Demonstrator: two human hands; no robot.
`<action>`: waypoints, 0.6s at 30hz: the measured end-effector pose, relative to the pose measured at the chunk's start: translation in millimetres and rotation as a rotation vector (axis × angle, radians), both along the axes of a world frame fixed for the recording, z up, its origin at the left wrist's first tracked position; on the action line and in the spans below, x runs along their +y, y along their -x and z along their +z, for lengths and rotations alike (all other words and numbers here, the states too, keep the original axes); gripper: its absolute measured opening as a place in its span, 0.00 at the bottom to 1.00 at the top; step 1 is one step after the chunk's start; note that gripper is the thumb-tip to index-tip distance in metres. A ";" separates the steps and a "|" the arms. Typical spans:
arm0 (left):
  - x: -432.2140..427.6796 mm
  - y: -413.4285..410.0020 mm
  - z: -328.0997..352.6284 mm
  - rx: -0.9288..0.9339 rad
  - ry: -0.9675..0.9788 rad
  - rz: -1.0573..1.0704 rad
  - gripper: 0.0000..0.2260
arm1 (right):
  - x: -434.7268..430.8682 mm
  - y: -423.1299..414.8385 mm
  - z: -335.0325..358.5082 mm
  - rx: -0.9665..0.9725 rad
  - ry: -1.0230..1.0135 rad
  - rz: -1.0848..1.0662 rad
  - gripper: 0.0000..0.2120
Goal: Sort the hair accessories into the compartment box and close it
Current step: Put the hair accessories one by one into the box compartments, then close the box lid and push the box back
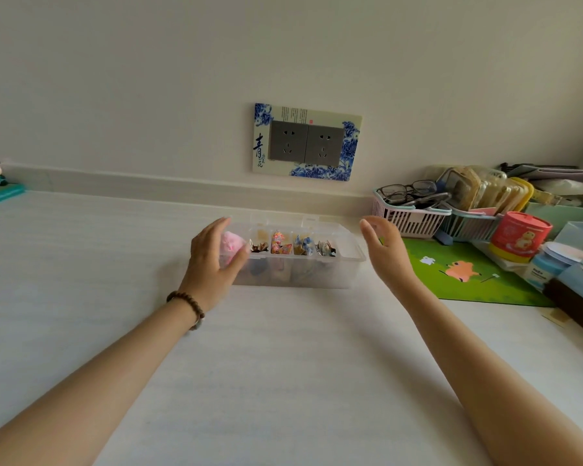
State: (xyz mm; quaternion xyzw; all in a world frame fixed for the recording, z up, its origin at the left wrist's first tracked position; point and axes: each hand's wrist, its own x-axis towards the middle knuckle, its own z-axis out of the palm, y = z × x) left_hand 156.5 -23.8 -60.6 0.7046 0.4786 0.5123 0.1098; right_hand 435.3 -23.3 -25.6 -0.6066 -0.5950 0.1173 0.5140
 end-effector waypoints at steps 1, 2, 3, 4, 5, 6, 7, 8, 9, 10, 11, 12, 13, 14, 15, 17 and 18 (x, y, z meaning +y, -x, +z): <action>1.6 0.6 -0.5 -0.077 0.105 -0.010 0.29 | 1.6 -2.1 -3.5 0.134 0.100 0.035 0.20; 5.1 1.7 -2.3 -0.158 0.215 -0.044 0.30 | 3.2 -3.6 -7.9 0.272 0.207 0.100 0.24; 8.5 2.9 -3.1 -0.217 0.301 -0.080 0.33 | 5.3 -4.9 -12.9 0.399 0.299 0.172 0.27; 10.5 3.5 -3.1 -0.260 0.346 -0.106 0.37 | 8.1 -6.3 -18.2 0.506 0.367 0.243 0.31; 13.9 5.1 -4.9 -0.288 0.376 -0.115 0.40 | 10.2 -6.9 -21.8 0.590 0.411 0.304 0.36; 16.9 5.9 -6.3 -0.311 0.388 -0.126 0.42 | 11.6 -6.7 -24.0 0.642 0.432 0.350 0.41; 17.5 5.4 -4.8 -0.341 0.399 -0.138 0.42 | 12.5 -5.7 -25.1 0.668 0.439 0.374 0.45; 17.1 4.0 -2.7 -0.387 0.412 -0.157 0.40 | 12.9 -4.2 -26.1 0.677 0.437 0.390 0.46; 20.2 4.1 -3.6 -0.437 0.419 -0.164 0.35 | 14.3 -3.7 -28.1 0.674 0.428 0.392 0.45; 21.9 4.9 -3.9 -0.492 0.434 -0.170 0.30 | 13.8 -2.2 -28.8 0.662 0.417 0.393 0.43; 22.7 7.2 -3.3 -0.532 0.451 -0.192 0.26 | 13.4 -2.1 -30.0 0.650 0.411 0.389 0.41; 24.5 10.4 -3.8 -0.561 0.468 -0.215 0.26 | 13.1 -3.0 -31.5 0.639 0.416 0.383 0.41; 25.0 13.6 -2.8 -0.570 0.499 -0.223 0.28 | 11.7 -4.3 -31.8 0.636 0.435 0.380 0.44; 24.1 16.7 -1.1 -0.583 0.538 -0.239 0.30 | 10.9 -6.3 -32.4 0.634 0.465 0.391 0.47; 24.9 20.0 -0.8 -0.594 0.570 -0.253 0.31 | 10.2 -8.6 -32.5 0.637 0.493 0.415 0.49; 27.2 22.0 -0.7 -0.614 0.628 -0.269 0.28 | 7.0 -10.5 -31.4 0.640 0.532 0.450 0.49; 29.6 20.9 -1.9 -0.606 0.652 -0.269 0.26 | 5.3 -10.2 -31.1 0.646 0.534 0.460 0.49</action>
